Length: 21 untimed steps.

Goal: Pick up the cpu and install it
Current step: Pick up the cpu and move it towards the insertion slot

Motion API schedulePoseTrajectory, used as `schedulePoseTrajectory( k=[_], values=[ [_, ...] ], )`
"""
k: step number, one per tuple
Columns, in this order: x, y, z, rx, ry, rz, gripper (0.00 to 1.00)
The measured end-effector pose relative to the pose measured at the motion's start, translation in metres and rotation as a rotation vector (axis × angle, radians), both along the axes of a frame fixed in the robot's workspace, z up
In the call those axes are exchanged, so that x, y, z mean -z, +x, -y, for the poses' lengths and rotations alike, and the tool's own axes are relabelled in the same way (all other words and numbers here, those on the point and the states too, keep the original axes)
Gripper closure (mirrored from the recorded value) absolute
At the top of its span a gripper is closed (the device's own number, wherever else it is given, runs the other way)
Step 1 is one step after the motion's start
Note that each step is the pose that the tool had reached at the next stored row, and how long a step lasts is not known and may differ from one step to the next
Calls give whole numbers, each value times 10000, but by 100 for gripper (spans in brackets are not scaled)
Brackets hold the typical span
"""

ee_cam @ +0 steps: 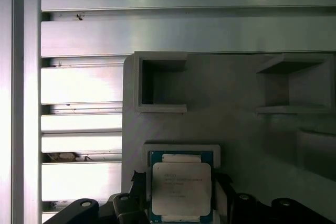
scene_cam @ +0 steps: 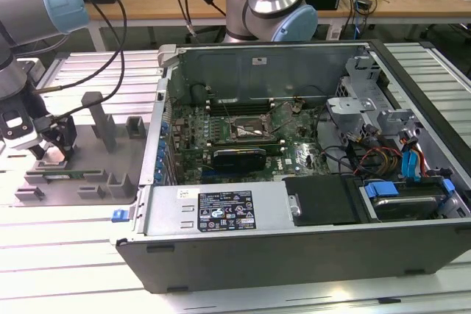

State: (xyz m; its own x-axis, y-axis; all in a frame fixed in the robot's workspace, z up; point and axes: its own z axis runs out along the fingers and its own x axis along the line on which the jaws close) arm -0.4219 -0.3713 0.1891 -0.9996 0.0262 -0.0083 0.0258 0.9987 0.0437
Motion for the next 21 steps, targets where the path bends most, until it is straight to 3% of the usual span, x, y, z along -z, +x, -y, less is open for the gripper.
schedulePoseTrajectory(
  k=[19, 21],
  values=[
    [-6, 12, -8, 0, 0, 0, 38],
    [-7, 12, -7, 0, -1, -2, 46]
  ],
)
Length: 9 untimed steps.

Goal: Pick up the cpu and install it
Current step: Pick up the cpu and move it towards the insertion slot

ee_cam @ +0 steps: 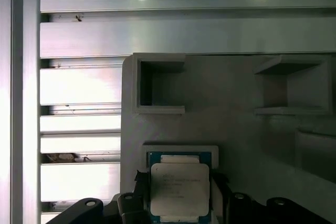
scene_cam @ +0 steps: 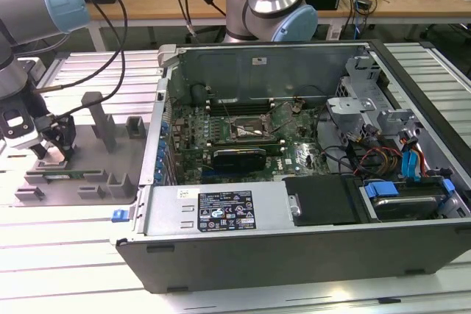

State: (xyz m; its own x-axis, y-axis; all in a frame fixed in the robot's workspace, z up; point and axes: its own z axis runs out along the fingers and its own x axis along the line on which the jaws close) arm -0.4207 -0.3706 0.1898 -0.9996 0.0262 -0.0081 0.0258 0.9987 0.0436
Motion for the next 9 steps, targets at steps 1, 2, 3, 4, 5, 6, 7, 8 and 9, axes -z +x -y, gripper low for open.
schedulePoseTrajectory(
  k=[1, 2, 3, 4, 5, 6, 7, 8, 9],
  values=[
    [0, 0, 0, 1, 0, 0, 46],
    [0, 0, 0, 0, 0, 1, 46],
    [1, 1, 0, 0, 1, 2, 46],
    [1, 1, 0, 0, 1, 2, 46],
    [1, 1, 0, 0, 1, 2, 46],
    [1, 1, 0, 0, 1, 2, 46],
    [0, 2, 0, 0, 2, 3, 46],
    [-11, 3, -1, 0, 3, 6, 46],
    [-24, 2, 0, 0, 2, 4, 46]
  ],
)
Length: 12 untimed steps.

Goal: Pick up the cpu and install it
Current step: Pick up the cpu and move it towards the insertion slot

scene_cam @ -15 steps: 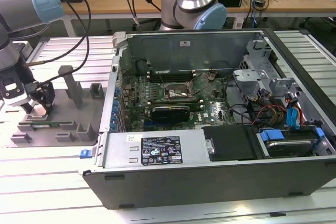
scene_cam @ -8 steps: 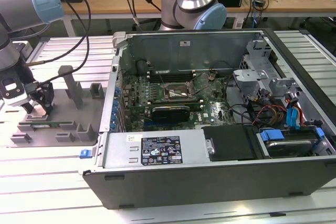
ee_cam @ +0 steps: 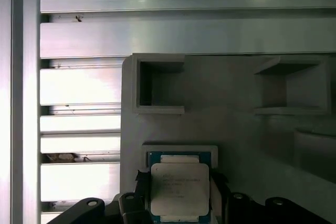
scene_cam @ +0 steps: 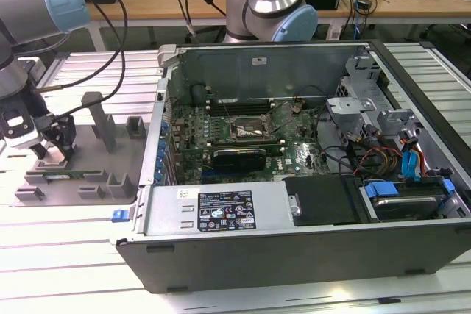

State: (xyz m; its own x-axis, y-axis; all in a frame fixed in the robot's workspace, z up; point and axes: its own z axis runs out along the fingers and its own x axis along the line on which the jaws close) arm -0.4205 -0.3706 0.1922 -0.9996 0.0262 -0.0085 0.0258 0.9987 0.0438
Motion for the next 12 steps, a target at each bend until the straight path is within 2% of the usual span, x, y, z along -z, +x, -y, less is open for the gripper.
schedulePoseTrajectory(
  k=[4, 12],
  values=[
    [-98, -1, 0, 0, -1, -1, 46],
    [-349, -1, 0, 1, -1, -2, 46]
  ],
)
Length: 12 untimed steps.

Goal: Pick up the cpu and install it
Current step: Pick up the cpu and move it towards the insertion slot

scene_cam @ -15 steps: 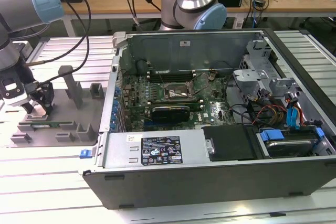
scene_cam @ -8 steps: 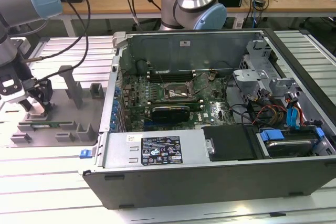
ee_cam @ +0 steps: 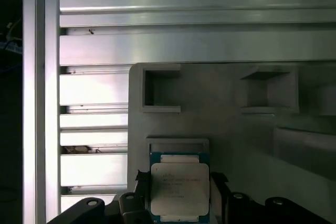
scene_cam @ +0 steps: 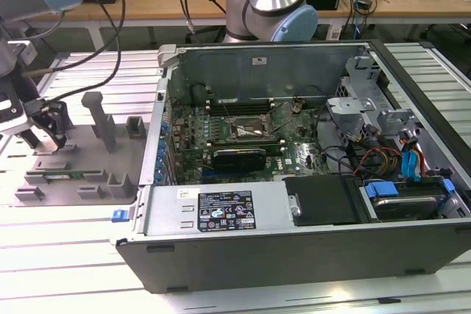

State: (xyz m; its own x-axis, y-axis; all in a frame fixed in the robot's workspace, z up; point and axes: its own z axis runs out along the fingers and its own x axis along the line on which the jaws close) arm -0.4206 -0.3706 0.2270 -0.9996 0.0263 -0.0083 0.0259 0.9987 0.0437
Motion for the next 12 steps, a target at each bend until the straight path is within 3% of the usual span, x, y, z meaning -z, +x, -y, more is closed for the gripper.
schedulePoseTrajectory(
  k=[3, 9, 11, 12],
  values=[
    [-123, 0, 0, -1, 0, 0, 46],
    [-133, 0, 0, 0, 1, 1, 46],
    [-395, 0, 0, 0, 0, 0, 46],
    [-473, 0, -1, 0, 1, 1, 46]
  ],
)
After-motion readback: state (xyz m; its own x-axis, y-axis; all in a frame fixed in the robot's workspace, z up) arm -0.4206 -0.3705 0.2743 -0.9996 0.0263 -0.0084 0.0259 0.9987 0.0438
